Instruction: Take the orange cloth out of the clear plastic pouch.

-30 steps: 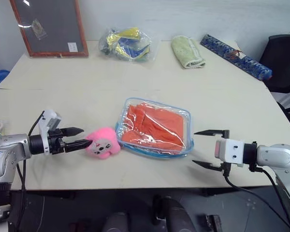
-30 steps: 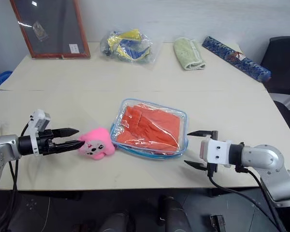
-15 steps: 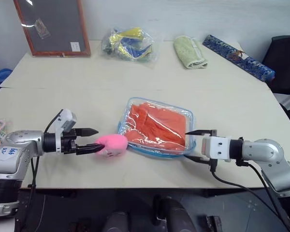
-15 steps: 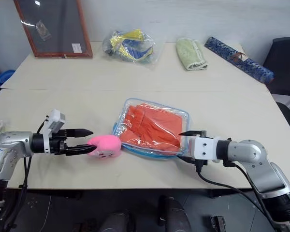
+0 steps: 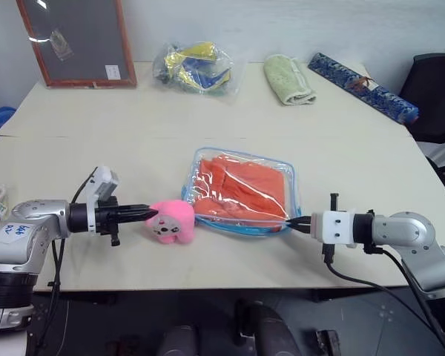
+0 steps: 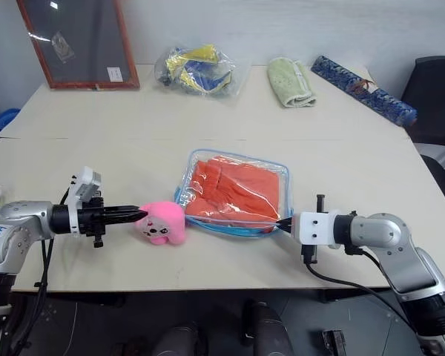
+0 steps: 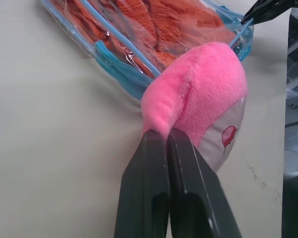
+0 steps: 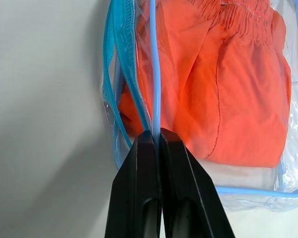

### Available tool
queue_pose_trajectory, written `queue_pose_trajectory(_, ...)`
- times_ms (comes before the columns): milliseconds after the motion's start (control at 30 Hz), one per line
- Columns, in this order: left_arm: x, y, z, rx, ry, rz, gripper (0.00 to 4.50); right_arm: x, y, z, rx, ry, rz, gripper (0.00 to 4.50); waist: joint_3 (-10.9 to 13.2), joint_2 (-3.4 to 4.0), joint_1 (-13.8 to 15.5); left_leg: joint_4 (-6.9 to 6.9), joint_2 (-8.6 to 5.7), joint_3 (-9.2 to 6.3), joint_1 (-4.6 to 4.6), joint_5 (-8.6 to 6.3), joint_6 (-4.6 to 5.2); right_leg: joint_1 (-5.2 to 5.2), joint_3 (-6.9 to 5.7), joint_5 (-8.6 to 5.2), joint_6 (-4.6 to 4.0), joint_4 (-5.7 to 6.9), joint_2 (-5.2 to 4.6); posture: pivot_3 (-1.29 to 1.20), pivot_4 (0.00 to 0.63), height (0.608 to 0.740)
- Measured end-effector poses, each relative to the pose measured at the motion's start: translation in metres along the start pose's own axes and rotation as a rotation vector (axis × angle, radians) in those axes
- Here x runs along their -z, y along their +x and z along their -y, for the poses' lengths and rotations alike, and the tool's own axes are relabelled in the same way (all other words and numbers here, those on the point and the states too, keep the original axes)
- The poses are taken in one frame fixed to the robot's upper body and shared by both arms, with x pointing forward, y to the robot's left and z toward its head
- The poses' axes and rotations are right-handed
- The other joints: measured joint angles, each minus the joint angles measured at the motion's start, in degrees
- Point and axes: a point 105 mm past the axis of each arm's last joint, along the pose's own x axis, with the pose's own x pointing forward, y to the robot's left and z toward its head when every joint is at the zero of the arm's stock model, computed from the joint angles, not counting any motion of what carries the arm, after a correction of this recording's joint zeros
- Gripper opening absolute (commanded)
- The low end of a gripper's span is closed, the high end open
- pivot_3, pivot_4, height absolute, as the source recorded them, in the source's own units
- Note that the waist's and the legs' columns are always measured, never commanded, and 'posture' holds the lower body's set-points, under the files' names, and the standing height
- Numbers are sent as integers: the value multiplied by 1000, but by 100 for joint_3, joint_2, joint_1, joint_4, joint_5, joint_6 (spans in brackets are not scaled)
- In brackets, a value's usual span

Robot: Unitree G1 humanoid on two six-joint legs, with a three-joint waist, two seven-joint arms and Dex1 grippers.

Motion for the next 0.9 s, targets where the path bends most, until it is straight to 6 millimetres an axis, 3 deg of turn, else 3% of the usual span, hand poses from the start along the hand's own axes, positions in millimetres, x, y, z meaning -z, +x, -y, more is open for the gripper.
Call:
queue_pose_trajectory(133, 3, -6, -7, -31, -12, -3, 36, 4, -2, -1, -14, -7, -12, 0, 0, 0, 0, 0, 0, 0, 1, 0, 0, 0, 0, 0, 0, 0, 0, 0, 150, 740)
queue_pose_trajectory(467, -2, -54, -48, -252, -30, 33, 36, 10, -16, 0, -43, -81, -32, 0, 0, 0, -4, 0, 1, 0, 0, 0, 0, -1, -4, 0, 0, 2, 0, 0, 150, 740)
queue_pose_trajectory(700, 1, -55, -48, -258, -30, 29, 36, 12, -16, 1, -38, -74, -26, 0, 0, 0, -5, 0, 2, 0, 0, 0, 0, 0, -4, 0, 0, 8, -1, 0, 150, 740)
queue_pose_trajectory(733, 1, -54, -46, -250, -27, 27, 10, 12, -16, 1, -37, -65, -27, 220, 0, 0, -5, 0, 3, 0, 0, 0, 0, 0, -4, 0, 0, 10, -1, 0, 150, 740)
queue_pose_trajectory(900, 7, -42, -38, -226, -61, 31, 1254, 15, -15, 1, -30, 8, -35, 1654, 0, 0, -11, 0, 5, 1, 0, 0, 0, -1, -2, 0, 0, 9, -1, 0, 150, 740)
